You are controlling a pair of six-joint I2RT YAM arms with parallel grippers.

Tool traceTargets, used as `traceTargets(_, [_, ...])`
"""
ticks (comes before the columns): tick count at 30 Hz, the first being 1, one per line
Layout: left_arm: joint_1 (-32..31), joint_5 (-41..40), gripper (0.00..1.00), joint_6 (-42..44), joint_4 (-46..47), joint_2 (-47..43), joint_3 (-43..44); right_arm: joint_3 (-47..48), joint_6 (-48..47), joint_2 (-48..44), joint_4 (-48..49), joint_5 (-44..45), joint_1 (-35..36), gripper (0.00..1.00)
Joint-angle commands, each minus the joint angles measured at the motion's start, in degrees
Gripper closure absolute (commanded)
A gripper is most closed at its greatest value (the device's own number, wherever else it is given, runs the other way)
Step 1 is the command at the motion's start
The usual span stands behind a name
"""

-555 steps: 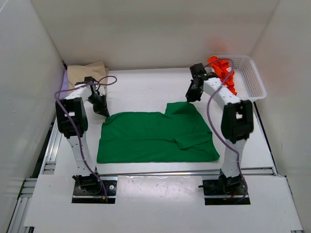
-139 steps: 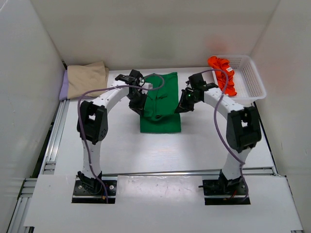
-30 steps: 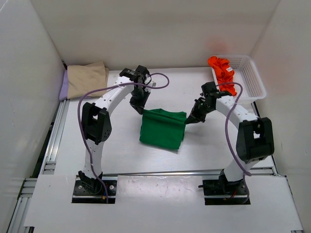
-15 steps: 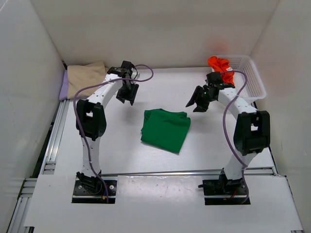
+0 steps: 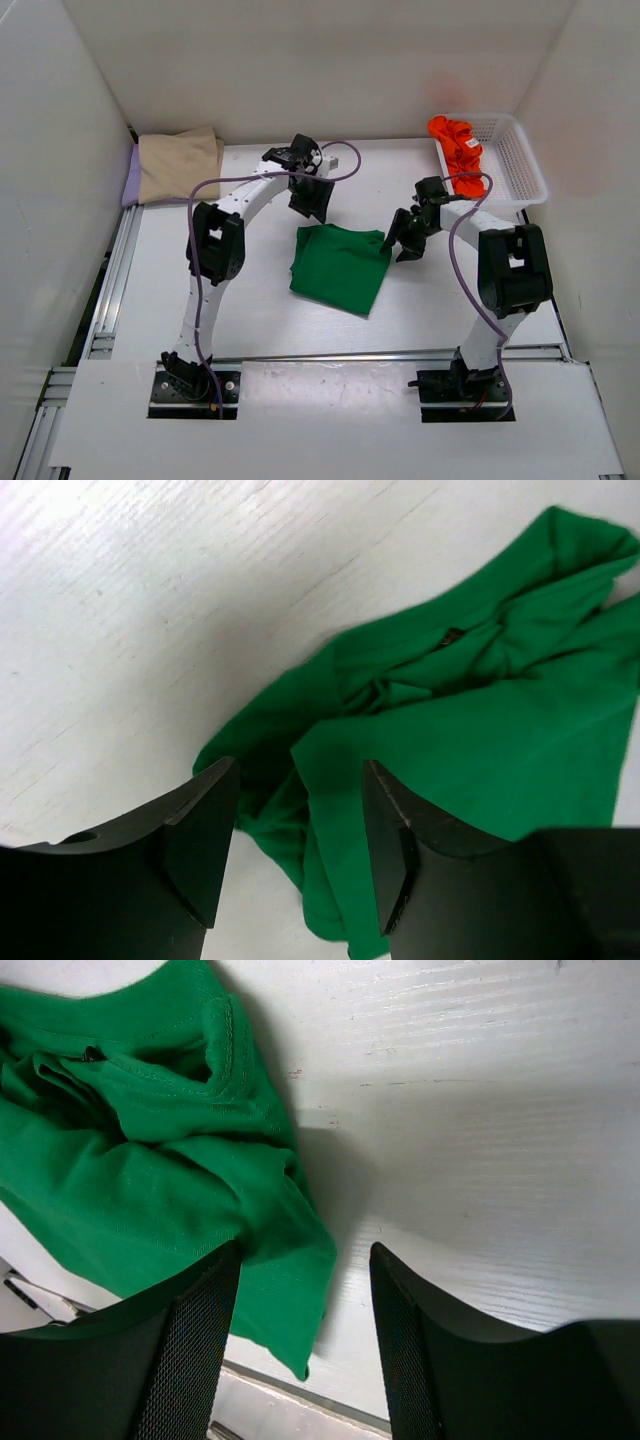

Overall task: Fold and stack the t-shirts
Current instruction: Fold the long partially folded tshirt into a neat square

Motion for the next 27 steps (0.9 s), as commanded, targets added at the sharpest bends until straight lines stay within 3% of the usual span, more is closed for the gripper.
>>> traceTargets(1, [0.87,3.02,0.37,0.21,0.29,1.14,0.88,-0.12,-0.19,0.48,3.94,-1.2,-0.1,0.41])
traceTargets(4, [0.87,3.02,0.37,0.21,0.29,2.37,0.18,-0.12,-0.19,1.71,4.48,-1.9,-0.1,0.41])
traceTargets(9, [0.87,9.15,0.51,0.21,-0.24,0.19,-1.31,0.4,-0.19,2.42,5.09,-2.52,-0.1,0.42])
traceTargets(16, [0.87,13.47,0.56,0.21,-0.24,-3.16,-5.26,0.4,0.33,2.95,5.62,-3.13,-0.1,0.63])
traceTargets(19, [0.87,14.0,0.57,0.21,-1.29,-2.64,-5.8,0.4,0.33,2.95,5.62,-3.13,-0.1,0.65])
traceTargets(22, [0.87,14.7,0.78,0.21,-2.17,-2.64,-5.8,0.4,0.33,2.95,5.62,-3.13,-0.1,0.72])
traceTargets(23, [0.87,14.7,0.9,0.21,-2.17,-2.64,-5.8,0.4,0.33,2.95,5.62,-3.13,-0.1,0.78])
traceTargets(27, [0.87,14.7,0.9,0.21,-2.17,-4.56,-5.27,-0.12,0.33,2.95,5.62,-3.13,-0.1,0.93])
